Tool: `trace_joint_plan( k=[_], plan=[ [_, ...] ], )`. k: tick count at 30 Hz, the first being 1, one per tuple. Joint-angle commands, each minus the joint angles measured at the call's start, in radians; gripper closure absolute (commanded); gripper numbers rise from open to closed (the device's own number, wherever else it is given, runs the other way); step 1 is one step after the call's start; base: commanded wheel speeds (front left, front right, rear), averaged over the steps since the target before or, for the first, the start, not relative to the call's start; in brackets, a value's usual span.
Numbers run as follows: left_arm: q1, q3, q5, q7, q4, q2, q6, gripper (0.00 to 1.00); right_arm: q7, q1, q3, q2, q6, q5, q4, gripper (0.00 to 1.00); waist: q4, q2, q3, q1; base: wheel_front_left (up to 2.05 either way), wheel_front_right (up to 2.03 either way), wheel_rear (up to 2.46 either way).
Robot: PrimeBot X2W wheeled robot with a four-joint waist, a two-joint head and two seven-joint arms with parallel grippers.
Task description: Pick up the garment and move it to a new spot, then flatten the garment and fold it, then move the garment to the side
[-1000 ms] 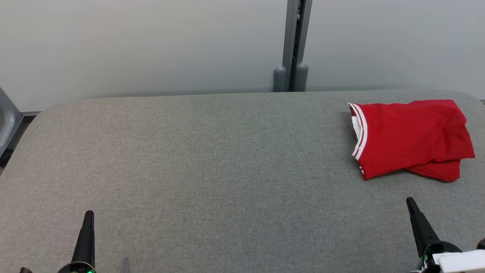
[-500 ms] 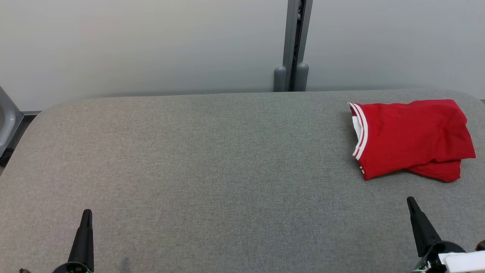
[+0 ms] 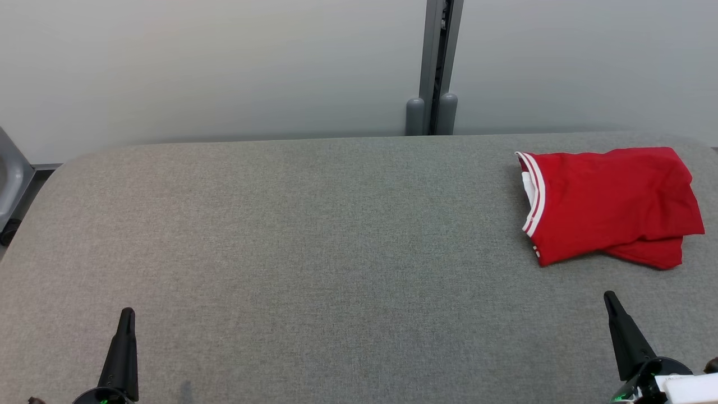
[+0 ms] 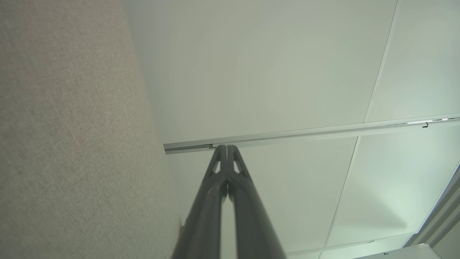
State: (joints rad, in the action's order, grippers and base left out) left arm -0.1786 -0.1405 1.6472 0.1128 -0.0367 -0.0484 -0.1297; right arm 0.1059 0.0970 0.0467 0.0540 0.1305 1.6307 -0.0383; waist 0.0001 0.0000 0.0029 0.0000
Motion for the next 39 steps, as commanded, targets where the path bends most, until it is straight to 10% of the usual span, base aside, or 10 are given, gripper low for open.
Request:
trace_joint_plan(
  k=[1, 39],
  plan=[
    [-0.008, -0.004, 0.005, 0.001, -0.005, -0.005, -0.002, 1.00, 0.005, 0.009, 0.001, 0.001, 0.000, 0.005, 0.007, 1.00, 0.000, 0.0000, 0.000, 0.0000, 0.00, 0.00, 0.00],
    [-0.008, -0.004, 0.004, 0.001, -0.005, -0.004, -0.002, 1.00, 0.008, 0.009, 0.005, -0.001, 0.000, 0.000, 0.006, 1.00, 0.000, 0.0000, 0.000, 0.0000, 0.00, 0.00, 0.00]
  ],
)
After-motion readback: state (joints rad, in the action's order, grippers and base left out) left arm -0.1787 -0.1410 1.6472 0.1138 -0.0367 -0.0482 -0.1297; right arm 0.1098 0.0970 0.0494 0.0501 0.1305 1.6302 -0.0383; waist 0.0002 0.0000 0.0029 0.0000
